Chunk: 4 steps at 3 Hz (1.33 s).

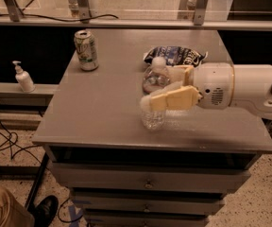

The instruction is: Move water bottle near blue chip bag

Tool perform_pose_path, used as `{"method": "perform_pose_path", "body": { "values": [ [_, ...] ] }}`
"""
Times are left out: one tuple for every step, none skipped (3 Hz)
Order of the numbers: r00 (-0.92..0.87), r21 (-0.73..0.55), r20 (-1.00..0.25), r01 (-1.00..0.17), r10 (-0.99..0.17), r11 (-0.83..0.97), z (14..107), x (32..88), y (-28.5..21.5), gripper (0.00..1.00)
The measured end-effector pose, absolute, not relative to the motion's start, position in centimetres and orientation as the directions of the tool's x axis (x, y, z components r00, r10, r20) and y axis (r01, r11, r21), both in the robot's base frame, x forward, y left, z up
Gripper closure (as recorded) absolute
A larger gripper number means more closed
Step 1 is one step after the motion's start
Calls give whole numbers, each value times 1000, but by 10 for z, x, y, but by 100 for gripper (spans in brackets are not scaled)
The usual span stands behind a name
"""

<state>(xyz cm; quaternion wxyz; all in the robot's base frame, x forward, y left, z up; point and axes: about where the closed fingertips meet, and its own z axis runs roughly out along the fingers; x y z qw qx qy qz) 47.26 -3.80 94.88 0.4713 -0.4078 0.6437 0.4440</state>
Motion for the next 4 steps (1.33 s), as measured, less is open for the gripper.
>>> {"method": "perform_pose_path", "body": {
  "values": [
    [-218, 186, -972, -944, -93, 272, 946, 470, -31, 41],
    [-200, 153, -972, -937, -121, 315, 942, 476, -38, 64],
    [-166, 81, -962, -930, -215, 358, 951, 496, -58, 87],
    [-156, 60, -960, -927, -234, 371, 951, 500, -65, 100]
  ]
}}
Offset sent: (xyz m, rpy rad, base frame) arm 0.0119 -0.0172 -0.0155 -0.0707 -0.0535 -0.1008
